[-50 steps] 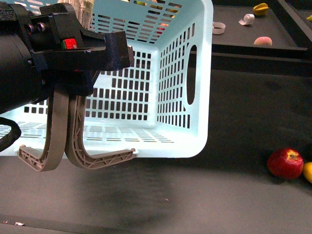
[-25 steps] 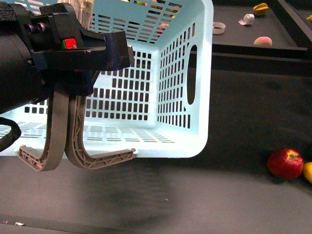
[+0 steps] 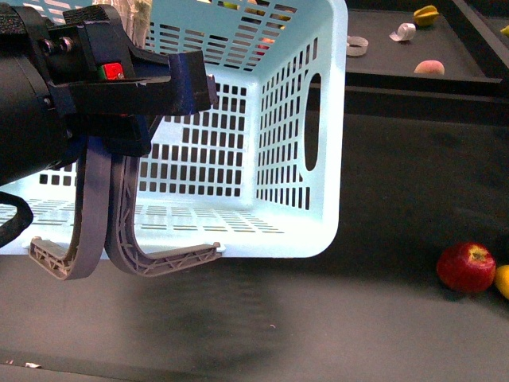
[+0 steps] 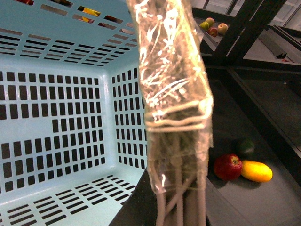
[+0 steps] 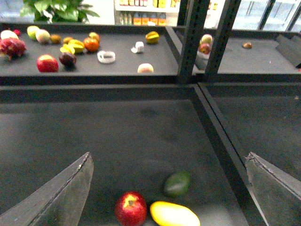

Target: Pick mango with right arm and hold basket with left

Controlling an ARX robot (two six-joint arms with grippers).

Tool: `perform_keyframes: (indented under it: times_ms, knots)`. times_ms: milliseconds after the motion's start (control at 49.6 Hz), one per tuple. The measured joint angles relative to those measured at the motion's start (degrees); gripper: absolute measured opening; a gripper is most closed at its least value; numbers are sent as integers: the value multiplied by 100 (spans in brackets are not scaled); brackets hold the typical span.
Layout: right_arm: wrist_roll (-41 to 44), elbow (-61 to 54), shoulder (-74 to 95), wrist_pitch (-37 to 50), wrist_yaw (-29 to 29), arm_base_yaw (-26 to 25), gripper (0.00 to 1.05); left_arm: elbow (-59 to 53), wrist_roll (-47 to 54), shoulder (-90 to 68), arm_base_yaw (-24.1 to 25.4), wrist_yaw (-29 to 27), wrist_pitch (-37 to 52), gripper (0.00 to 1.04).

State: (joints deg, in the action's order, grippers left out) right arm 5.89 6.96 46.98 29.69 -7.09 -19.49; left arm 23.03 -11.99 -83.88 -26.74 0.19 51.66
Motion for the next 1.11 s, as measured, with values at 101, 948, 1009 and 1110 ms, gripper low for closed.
perform_keyframes:
  times_ms: [101, 948, 1009, 1110]
  knots:
    - [542, 446, 1766, 627, -531, -516, 96, 0, -2, 0, 0, -11, 0, 6]
    - [4046, 3136, 8041, 868, -861, -1910, 96, 0, -2, 0, 0, 0, 0, 6]
    - [4081, 3303, 8290, 866, -763, -1878, 96, 0, -2, 0, 0, 0, 0, 6]
    - [4155, 3685, 8828, 866, -564, -1812, 96, 0, 0, 0, 0, -4, 0, 6]
